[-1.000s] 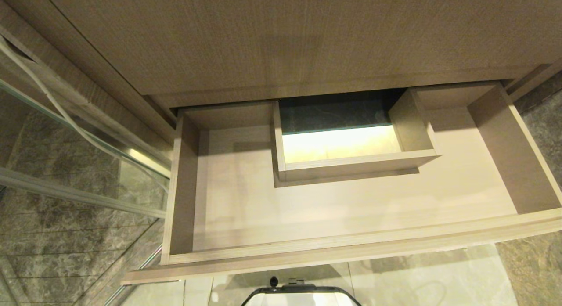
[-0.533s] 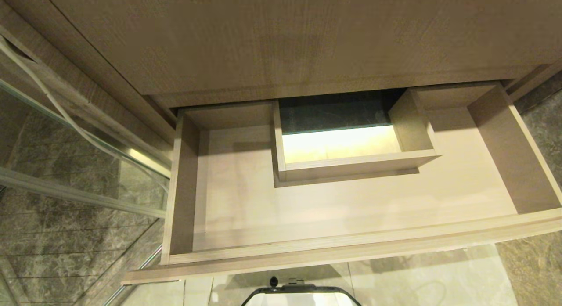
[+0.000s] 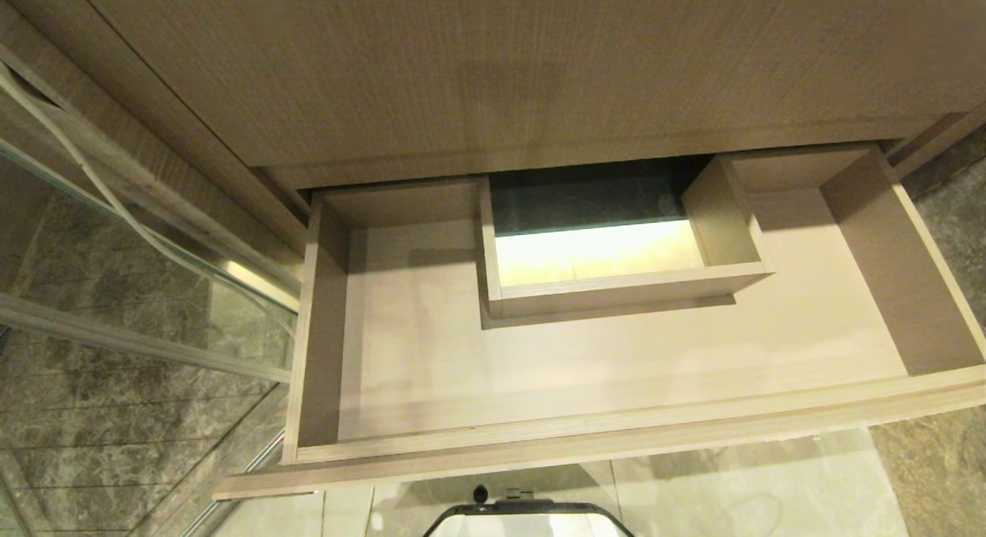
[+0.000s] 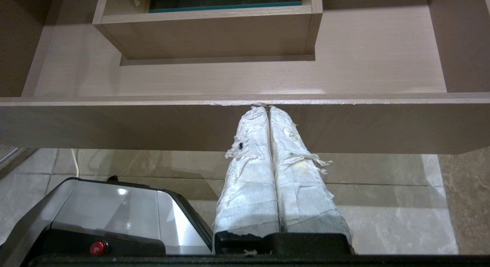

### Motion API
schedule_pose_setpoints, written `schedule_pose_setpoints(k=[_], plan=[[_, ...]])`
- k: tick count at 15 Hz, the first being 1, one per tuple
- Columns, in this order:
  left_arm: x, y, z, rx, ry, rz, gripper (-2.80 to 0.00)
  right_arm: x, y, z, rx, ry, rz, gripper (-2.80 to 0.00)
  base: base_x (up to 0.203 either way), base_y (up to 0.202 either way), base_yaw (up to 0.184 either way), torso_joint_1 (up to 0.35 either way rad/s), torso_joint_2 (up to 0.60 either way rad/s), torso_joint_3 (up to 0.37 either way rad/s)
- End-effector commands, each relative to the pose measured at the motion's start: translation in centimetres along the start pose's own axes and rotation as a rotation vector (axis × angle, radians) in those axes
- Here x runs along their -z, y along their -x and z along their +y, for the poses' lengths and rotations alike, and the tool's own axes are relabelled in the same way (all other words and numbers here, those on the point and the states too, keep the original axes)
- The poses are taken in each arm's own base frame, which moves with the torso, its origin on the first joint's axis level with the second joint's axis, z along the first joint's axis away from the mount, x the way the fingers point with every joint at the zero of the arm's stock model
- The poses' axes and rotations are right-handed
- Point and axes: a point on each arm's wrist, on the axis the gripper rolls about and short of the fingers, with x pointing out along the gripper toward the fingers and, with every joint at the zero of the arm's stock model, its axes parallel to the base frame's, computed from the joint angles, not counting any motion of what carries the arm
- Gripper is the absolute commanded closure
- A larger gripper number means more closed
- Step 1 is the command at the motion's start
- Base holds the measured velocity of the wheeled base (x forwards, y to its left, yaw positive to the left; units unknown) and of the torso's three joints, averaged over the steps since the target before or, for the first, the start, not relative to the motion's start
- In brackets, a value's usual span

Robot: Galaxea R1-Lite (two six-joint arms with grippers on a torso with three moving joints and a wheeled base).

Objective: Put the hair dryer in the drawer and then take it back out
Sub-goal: Pick up the hairdryer

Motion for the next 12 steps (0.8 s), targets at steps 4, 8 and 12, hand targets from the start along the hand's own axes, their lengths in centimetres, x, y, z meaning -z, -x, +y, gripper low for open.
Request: schedule_pose_setpoints(k=[4, 8, 12], plan=[[0.01, 0.0, 0.0, 0.001, 0.001, 0.0, 0.0, 1.19, 0.08, 0.02, -0.002, 0.009, 0.002, 0.0, 0.0, 0.0, 0.0, 0.0, 0.0, 0.0], [0.03, -0.01, 0.0, 0.001, 0.001, 0.001, 0.0, 1.19, 0.08, 0.03, -0.003, 0.01, 0.002, 0.0, 0.0, 0.0, 0.0, 0.0, 0.0, 0.0], [0.01, 0.0, 0.0, 0.001, 0.001, 0.0, 0.0, 1.19, 0.08, 0.03, -0.003, 0.01, 0.002, 0.0, 0.0, 0.0, 0.0, 0.0, 0.0, 0.0]])
